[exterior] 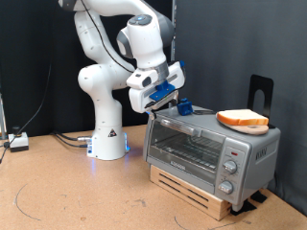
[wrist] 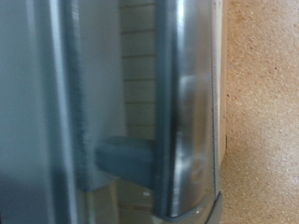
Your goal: Make a piece of toast with the oven
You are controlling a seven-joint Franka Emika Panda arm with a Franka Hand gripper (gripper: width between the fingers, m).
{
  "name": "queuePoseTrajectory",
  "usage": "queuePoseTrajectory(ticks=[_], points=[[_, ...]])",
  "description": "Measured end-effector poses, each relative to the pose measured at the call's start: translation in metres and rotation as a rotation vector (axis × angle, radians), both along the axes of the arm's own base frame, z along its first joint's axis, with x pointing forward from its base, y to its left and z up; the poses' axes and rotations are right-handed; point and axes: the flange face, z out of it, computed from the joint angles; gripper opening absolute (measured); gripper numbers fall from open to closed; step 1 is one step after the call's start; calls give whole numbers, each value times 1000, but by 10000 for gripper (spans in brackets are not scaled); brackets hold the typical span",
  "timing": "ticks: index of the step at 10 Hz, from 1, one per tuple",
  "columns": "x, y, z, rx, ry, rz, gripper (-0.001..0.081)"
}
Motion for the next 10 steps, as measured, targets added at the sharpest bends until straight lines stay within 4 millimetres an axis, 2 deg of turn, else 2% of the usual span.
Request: queuePoseTrajectory(ticks=[6,10], points=[[4,-3,-40,-46,26,-24,810],[8,-11,-41,-56,25,-47,810]])
